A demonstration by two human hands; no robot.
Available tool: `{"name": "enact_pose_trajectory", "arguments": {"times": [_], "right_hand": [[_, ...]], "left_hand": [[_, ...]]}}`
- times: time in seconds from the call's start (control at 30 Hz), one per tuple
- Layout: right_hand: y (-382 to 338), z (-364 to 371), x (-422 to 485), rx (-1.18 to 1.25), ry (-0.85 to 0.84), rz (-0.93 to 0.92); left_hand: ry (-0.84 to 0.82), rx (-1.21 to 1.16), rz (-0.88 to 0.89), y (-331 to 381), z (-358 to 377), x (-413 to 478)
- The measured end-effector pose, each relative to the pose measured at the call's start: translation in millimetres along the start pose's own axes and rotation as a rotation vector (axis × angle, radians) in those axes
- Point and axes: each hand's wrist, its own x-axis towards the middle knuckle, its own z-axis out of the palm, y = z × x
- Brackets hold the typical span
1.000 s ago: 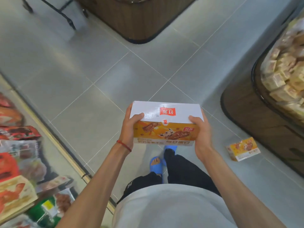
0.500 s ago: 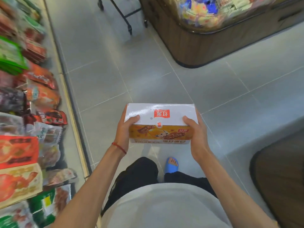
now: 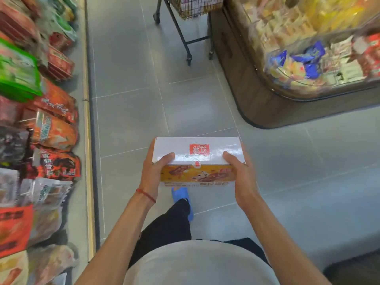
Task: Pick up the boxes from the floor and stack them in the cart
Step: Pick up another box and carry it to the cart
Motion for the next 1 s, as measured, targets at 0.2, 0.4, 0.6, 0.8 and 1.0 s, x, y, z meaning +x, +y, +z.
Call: {"name": "enact_pose_trajectory", "arguments": {"times": [0.2,0.4,0.6,0.8,1.0], "right_hand": [[-61.5,77.1,93.5,0.002,-0.003,-0.013],[-115.9,131.4,199.0,0.064,-0.001,-0.017],[-175.8,179.4,328.7,0.045,-0.062,-0.054],[-241.3,217.5,442.4,0.007,-0.104,-0.049],[-298.7,265.8,544.7,0.004,-0.115,-0.082]], "left_hand": [[-0.005,-0.019,0.015,71.9,-23.2,121.9],[0.010,-0.049,0.000,134.3,-25.4,237.4],[0.041,-0.032,0.006,194.0,-17.8,365.5],[0.102,0.020,0.028,256.0,-1.8,477.1],[0.120,-0.043,0.026,316.8,3.7,591.9]]}}
